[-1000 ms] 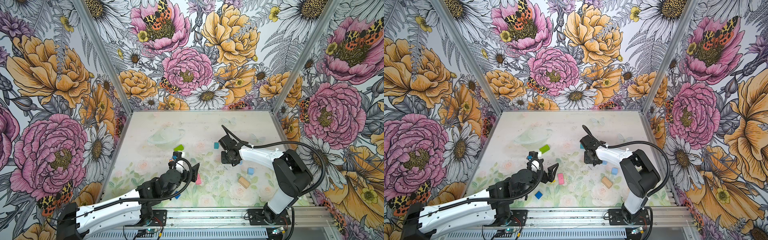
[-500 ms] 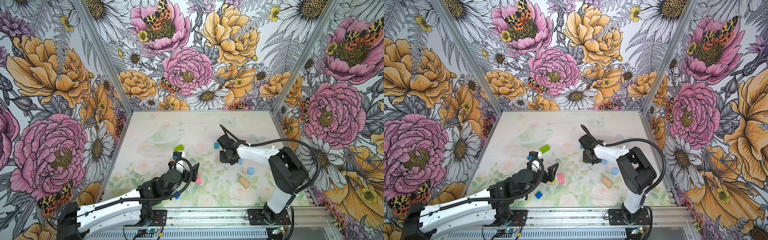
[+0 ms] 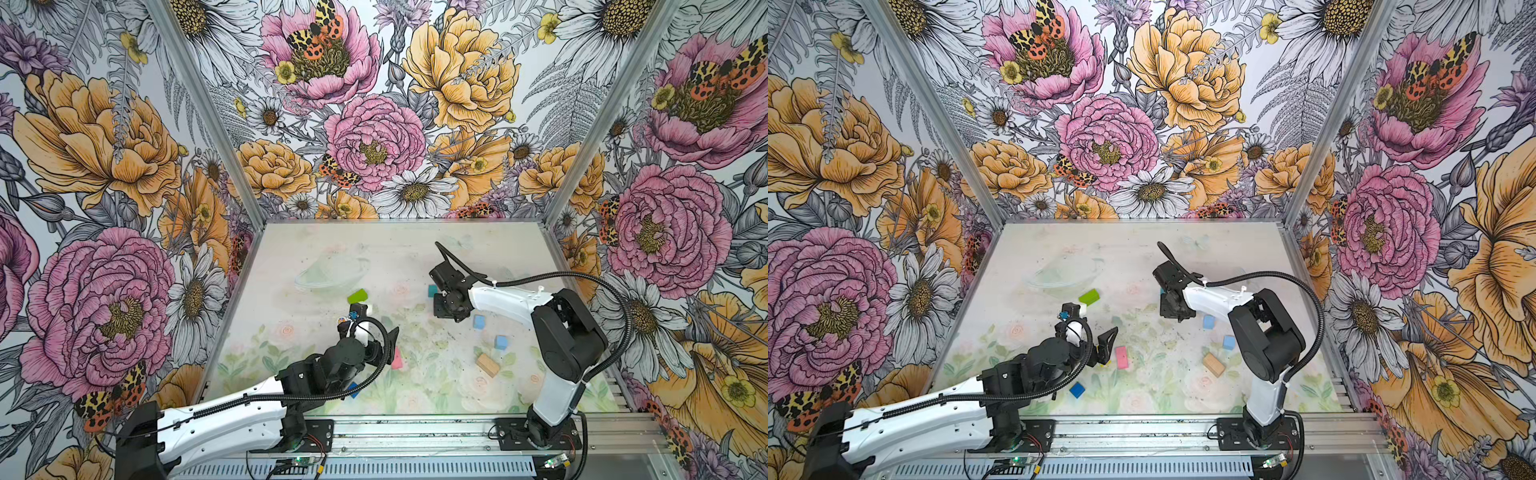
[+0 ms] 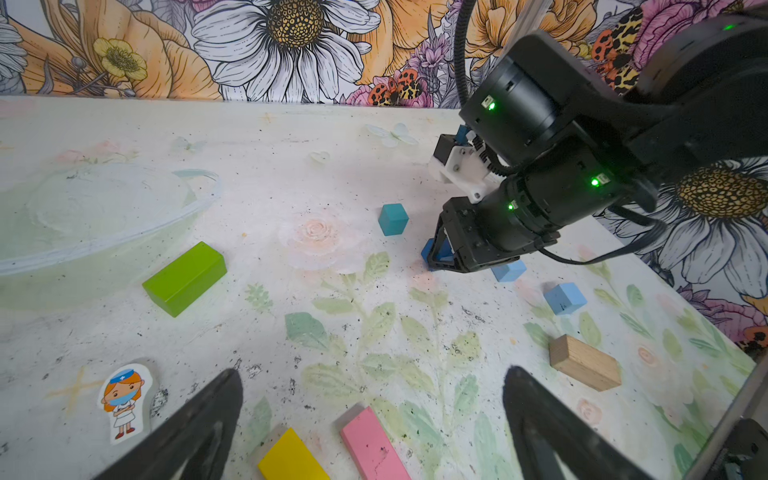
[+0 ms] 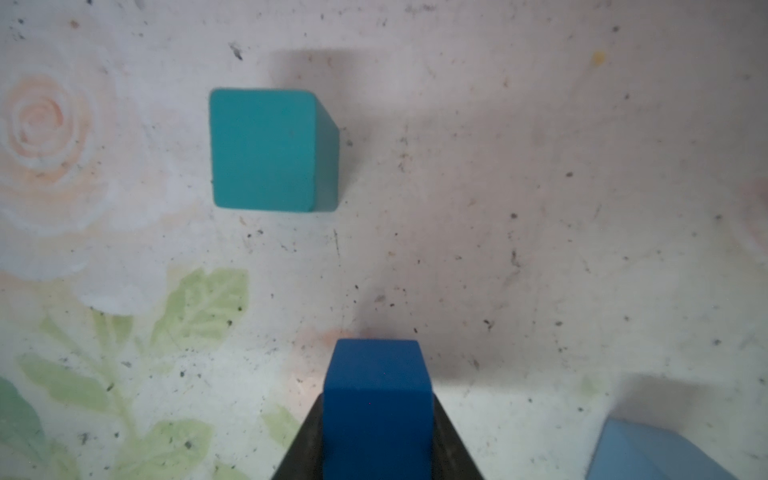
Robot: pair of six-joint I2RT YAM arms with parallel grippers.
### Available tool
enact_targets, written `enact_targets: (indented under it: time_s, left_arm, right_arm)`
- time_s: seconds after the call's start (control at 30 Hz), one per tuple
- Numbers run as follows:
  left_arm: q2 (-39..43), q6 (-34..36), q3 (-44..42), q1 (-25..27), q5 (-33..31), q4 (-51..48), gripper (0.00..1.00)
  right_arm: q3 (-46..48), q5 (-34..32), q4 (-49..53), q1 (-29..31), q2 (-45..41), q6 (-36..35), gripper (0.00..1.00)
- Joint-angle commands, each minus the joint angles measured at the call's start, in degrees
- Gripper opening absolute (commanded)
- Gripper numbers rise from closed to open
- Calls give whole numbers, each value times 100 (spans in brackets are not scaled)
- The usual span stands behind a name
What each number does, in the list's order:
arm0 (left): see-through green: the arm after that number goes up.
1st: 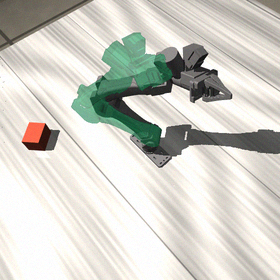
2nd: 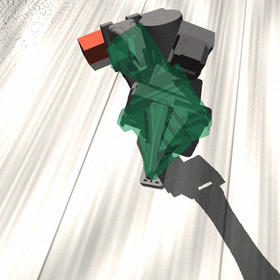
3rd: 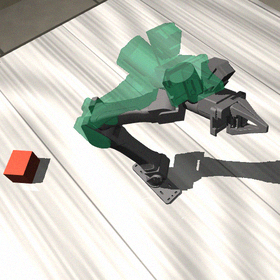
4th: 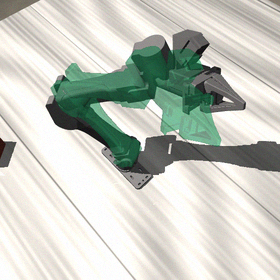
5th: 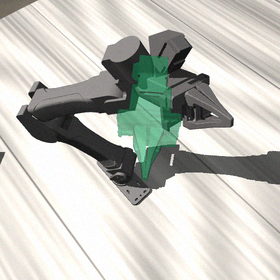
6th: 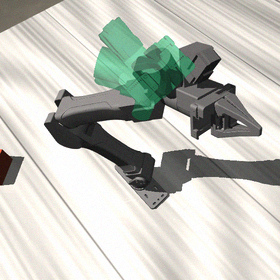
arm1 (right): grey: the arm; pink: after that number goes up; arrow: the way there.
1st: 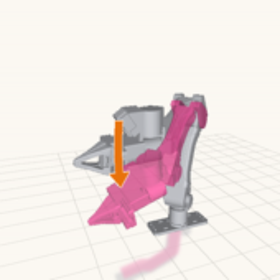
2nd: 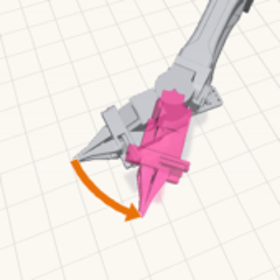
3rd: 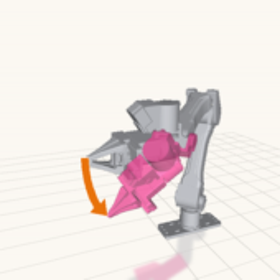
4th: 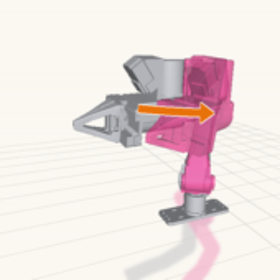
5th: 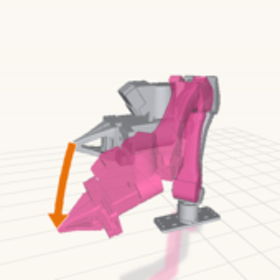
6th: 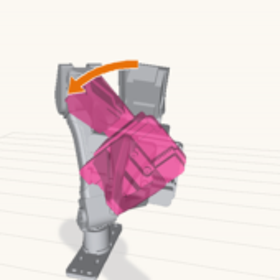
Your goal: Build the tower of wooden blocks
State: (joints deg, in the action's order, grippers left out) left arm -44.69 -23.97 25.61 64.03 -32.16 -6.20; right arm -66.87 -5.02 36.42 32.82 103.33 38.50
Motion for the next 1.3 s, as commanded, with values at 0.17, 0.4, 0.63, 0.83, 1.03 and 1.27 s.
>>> enact_targets:
  time_s: [0.17, 0.4, 0.63, 0.83, 1.03, 1.27]
  left_arm:
    - [-104, 238, 394, -153, 86, 70, 99]
    - [-378, 347, 607, -180, 321, 68, 99]
    - [-390, 455, 694, -297, 687, 92, 99]
    - [-279, 454, 648, -384, 725, 90, 99]
    - [-195, 430, 586, -451, 737, 60, 99]
    - [-120, 445, 558, -521, 746, 24, 99]
  right_arm:
    - [-525, 63, 14, 40, 199, -86, 27]
    - [-772, 106, 14, 77, 483, -71, 27]
    - [-916, 135, 14, 89, 655, -53, 27]
    - [-1028, 150, 14, 106, 809, -32, 27]
    - [-1109, 133, 14, 102, 984, -1, 27]
    - [-1239, 111, 45, 102, 1173, -9, 27]
